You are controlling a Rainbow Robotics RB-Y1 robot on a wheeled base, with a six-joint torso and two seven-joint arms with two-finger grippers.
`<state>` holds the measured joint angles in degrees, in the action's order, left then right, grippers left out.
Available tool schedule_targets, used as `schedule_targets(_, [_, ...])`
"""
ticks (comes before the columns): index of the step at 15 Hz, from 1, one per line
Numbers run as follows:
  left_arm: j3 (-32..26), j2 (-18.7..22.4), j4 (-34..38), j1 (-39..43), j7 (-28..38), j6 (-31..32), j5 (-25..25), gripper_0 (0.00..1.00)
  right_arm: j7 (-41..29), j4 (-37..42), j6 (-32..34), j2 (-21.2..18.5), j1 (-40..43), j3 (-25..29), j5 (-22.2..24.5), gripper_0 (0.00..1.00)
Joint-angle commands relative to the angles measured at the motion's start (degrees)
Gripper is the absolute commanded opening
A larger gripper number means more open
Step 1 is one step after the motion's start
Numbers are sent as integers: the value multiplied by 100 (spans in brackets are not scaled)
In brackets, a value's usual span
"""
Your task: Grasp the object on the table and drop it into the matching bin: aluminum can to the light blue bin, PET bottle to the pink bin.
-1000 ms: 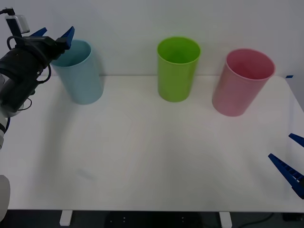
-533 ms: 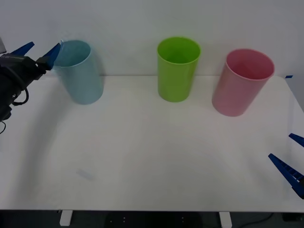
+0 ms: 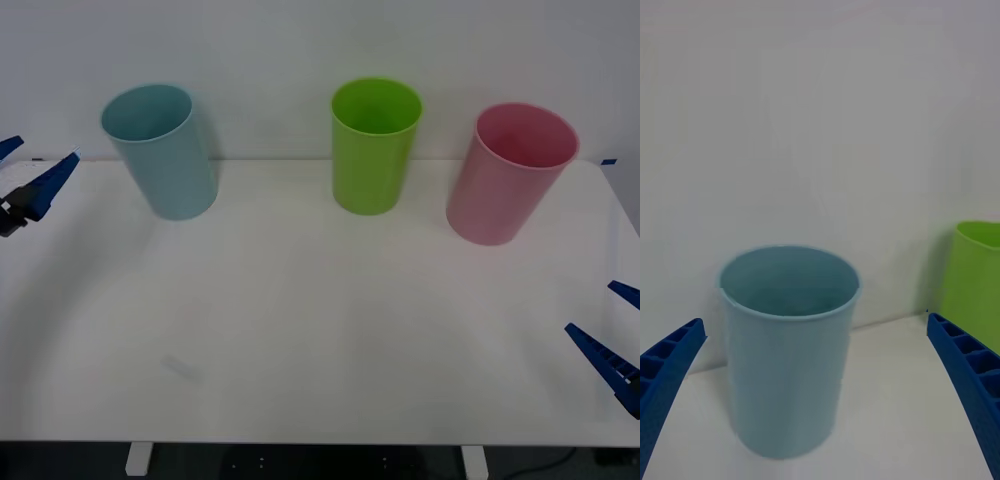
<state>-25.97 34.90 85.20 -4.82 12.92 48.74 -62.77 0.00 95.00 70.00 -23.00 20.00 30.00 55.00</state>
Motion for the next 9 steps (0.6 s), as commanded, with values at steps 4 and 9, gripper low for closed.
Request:
schedule_targets(4, [-690, -1, 524, 974, -44, 689, 19, 100, 0, 0, 0, 0, 0, 0, 0, 100])
schedule_targets(9, [-831, -1, 691, 1748, -572, 813, 344, 100, 0, 0, 0, 0, 0, 0, 0, 100])
